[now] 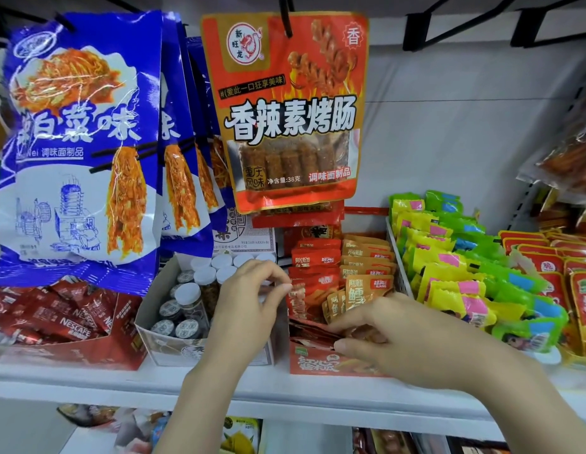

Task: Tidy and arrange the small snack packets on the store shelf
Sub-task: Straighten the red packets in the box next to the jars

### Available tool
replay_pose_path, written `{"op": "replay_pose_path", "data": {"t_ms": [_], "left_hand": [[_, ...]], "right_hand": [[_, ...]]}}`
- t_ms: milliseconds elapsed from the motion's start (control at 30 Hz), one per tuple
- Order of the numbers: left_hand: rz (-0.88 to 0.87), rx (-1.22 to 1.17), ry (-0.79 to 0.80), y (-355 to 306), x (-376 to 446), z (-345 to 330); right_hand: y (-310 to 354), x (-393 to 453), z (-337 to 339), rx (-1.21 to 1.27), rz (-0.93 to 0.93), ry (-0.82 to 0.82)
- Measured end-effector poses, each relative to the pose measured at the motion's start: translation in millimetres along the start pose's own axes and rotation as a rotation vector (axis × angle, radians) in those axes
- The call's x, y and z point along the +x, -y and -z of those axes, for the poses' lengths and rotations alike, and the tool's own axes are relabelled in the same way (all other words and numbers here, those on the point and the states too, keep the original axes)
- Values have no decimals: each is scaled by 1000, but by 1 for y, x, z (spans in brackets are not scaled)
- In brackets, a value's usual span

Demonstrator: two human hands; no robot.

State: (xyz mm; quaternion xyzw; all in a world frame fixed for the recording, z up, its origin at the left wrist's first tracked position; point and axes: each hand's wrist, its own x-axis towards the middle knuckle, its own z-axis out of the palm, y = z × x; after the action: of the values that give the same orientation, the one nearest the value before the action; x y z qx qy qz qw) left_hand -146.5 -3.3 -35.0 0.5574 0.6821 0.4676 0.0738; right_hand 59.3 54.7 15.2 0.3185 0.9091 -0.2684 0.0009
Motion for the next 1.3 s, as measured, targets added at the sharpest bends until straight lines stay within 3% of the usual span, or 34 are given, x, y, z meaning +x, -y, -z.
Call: {"op": "replay_pose_path", "data": {"t_ms": [167, 267, 333, 433, 500, 567, 667, 767, 1167, 1300], "left_hand": [[-97, -45, -192, -29, -1, 17], [-240, -71, -275, -55, -5, 31], [-246, -139, -279, -67, -7, 41], [-135, -321, -180, -79, -10, 47], [-58, -420, -112, -83, -13, 44], [69, -599, -39, -83, -15, 40], [325, -796, 217, -76, -20, 35], [351, -804, 421, -69, -26, 28], [298, -797, 450, -66, -25, 30], [305, -845, 351, -69, -25, 18]], "right_hand": [[-2, 3, 0, 18, -33, -66], [-5, 7, 5, 43, -76, -465], [-6, 8, 11, 323, -18, -676], [0, 4, 17, 735, 159, -523], [7, 2, 15, 847, 246, -431], [13, 1, 14, 887, 222, -502], [13, 1, 18, 1011, 96, -689], [11, -3, 28, 1106, 38, -779], [10, -6, 36, 1223, 19, -747], [6, -4, 33, 1190, 28, -740]]}}
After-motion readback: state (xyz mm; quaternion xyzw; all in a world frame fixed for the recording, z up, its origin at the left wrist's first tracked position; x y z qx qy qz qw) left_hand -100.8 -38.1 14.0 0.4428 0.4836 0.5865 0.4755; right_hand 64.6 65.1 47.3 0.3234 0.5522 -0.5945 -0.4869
